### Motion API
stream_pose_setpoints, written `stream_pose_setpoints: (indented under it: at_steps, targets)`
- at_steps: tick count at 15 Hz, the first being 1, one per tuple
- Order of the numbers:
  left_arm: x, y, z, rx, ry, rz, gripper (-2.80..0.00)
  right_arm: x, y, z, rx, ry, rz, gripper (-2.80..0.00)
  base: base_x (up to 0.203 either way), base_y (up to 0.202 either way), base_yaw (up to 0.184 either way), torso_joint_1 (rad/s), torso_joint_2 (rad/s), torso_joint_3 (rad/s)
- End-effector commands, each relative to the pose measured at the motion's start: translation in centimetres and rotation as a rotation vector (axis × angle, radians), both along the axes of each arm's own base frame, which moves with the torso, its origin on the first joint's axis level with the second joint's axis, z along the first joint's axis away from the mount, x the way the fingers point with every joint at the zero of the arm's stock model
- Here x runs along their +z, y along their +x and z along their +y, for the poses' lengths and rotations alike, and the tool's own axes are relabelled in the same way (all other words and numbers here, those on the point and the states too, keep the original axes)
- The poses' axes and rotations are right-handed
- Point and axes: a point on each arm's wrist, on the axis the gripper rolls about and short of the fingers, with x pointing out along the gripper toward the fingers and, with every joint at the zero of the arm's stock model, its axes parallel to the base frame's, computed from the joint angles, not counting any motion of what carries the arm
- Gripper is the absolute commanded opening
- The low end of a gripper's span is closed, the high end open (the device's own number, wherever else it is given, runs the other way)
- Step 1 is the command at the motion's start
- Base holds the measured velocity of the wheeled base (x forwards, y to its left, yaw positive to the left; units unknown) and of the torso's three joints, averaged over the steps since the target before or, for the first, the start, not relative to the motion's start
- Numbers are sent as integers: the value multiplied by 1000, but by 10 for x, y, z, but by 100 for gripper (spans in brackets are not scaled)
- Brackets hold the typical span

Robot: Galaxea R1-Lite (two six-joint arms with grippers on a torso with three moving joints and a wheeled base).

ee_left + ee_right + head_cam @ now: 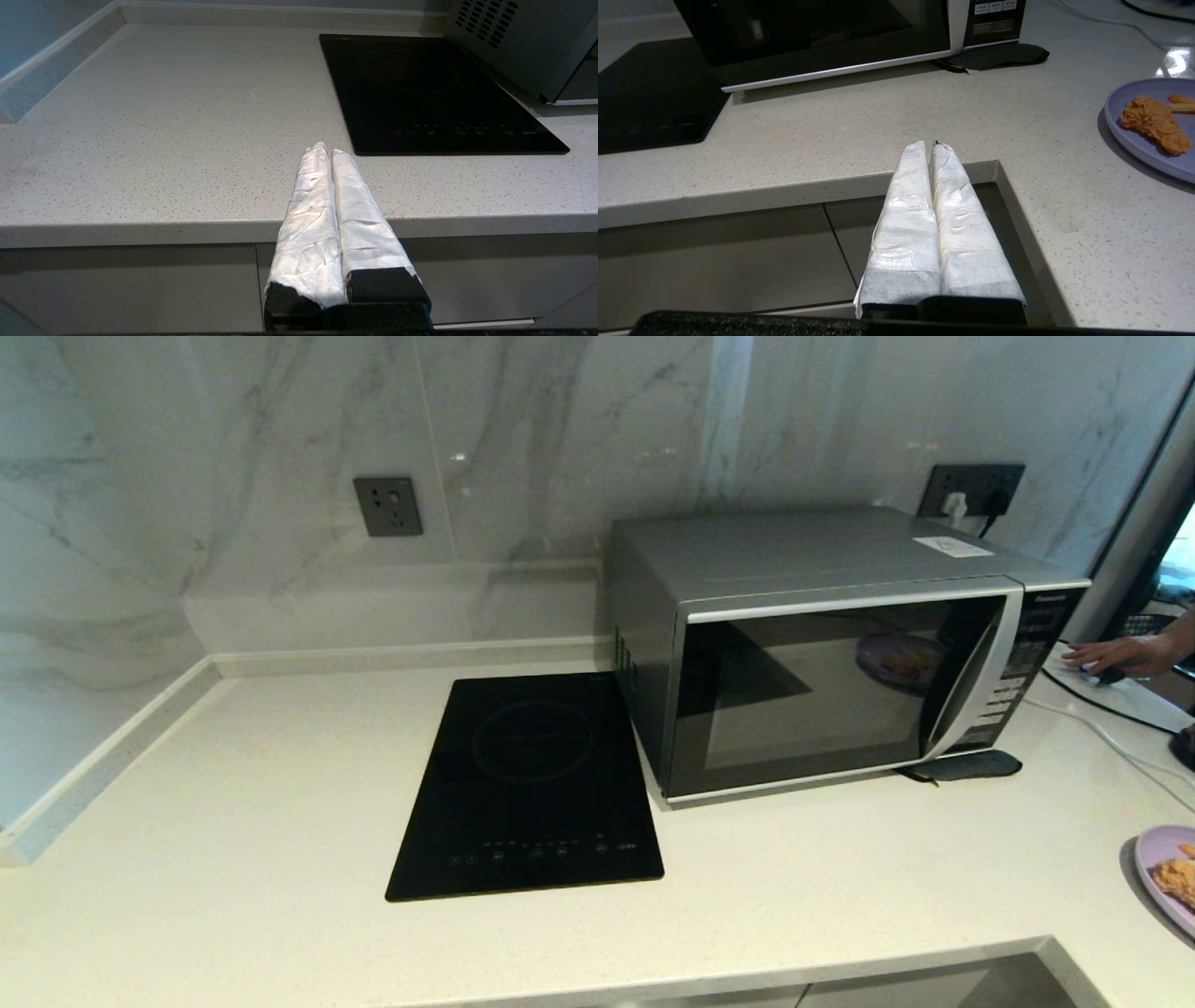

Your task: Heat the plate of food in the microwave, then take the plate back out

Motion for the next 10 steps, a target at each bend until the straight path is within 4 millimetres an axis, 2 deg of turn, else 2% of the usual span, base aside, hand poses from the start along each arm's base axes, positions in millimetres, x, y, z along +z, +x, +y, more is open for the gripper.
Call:
stream_pose_setpoints:
  at_steps: [1,10]
  targets:
    - [0,0,0,1,0,0,-280,-1,0,0,-3,29,2,-280,0,0,0,0,0,0]
    - [0,0,0,1,0,0,-280,-1,0,0,-3,29,2,-280,0,0,0,0,0,0]
